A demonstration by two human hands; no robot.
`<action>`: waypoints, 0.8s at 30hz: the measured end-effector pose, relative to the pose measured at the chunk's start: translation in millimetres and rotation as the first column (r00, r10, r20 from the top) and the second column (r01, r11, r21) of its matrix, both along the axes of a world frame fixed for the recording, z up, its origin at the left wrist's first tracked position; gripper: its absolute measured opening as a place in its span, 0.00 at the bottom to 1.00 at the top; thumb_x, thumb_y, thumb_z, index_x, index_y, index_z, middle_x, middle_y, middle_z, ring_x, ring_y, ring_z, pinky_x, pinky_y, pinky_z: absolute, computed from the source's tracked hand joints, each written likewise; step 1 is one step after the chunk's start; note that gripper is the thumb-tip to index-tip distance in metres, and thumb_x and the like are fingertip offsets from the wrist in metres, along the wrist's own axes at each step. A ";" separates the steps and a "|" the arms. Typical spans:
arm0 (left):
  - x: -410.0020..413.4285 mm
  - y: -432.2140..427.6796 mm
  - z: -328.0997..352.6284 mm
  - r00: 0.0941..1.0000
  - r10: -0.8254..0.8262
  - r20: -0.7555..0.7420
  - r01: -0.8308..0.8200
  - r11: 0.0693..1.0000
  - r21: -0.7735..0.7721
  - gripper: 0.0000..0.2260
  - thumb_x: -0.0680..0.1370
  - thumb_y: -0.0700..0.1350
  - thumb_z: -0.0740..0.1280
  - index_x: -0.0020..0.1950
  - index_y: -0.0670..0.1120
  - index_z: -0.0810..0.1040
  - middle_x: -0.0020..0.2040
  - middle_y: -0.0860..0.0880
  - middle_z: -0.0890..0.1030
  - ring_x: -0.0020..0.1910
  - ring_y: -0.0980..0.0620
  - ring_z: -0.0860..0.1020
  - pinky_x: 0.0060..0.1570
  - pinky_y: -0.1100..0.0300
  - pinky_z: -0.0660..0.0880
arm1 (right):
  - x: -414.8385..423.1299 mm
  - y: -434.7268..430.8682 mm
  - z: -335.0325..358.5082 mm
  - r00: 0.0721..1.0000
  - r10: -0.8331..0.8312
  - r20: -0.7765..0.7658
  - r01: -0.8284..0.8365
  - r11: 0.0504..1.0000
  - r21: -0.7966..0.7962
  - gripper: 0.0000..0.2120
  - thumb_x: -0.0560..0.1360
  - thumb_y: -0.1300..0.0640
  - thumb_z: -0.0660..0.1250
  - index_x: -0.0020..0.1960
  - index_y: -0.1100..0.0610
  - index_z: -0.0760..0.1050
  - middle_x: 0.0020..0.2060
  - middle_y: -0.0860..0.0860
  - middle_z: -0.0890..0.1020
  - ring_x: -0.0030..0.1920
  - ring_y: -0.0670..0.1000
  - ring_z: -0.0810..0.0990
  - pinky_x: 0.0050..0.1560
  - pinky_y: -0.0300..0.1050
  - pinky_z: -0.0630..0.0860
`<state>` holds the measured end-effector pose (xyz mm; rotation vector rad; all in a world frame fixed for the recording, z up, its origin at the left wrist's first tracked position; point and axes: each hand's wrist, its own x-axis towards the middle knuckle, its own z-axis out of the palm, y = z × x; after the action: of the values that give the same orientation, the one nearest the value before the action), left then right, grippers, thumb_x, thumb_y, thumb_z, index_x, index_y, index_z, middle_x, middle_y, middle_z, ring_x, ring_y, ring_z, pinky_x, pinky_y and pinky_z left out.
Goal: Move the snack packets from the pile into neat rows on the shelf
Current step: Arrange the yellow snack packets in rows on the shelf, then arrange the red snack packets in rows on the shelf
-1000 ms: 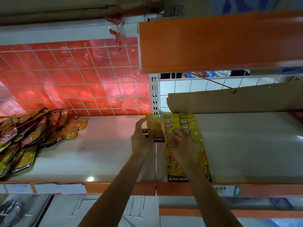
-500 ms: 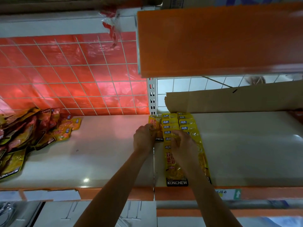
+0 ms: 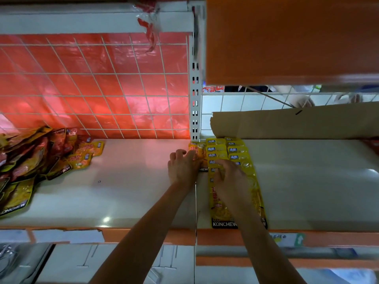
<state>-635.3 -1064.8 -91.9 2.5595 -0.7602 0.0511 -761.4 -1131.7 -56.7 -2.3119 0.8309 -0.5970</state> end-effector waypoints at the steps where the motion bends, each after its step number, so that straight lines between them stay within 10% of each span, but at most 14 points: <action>1: -0.7 2.0 1.2 1.000 -0.004 0.001 0.004 1.000 -0.016 0.19 0.78 0.56 0.63 0.67 0.50 0.74 0.64 0.45 0.74 0.63 0.43 0.68 0.57 0.52 0.69 | 1.9 1.4 0.0 1.000 0.002 0.003 -0.002 1.000 -0.016 0.15 0.76 0.62 0.63 0.62 0.57 0.77 0.58 0.52 0.80 0.59 0.53 0.76 0.51 0.39 0.67; 13: 37.6 109.9 16.1 0.967 0.090 0.238 -0.078 0.995 -0.058 0.16 0.77 0.53 0.67 0.60 0.46 0.80 0.59 0.43 0.80 0.60 0.41 0.76 0.53 0.48 0.75 | 76.4 89.5 0.9 0.995 0.096 0.041 -0.084 0.970 -0.228 0.14 0.71 0.62 0.70 0.57 0.58 0.79 0.56 0.54 0.82 0.59 0.56 0.78 0.58 0.48 0.74; 24: 119.1 260.5 27.5 0.891 0.296 0.345 -0.279 0.955 -0.099 0.17 0.75 0.55 0.63 0.56 0.45 0.80 0.51 0.43 0.80 0.52 0.39 0.77 0.45 0.49 0.75 | 182.8 208.7 -2.8 0.937 0.349 -0.022 -0.349 0.932 -0.101 0.17 0.74 0.60 0.68 0.62 0.61 0.77 0.60 0.58 0.79 0.61 0.60 0.74 0.65 0.48 0.67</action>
<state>-516.1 -804.3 -64.4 2.6279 -0.4842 0.6378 -578.6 -923.0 -59.5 -2.4750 0.3785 -0.4861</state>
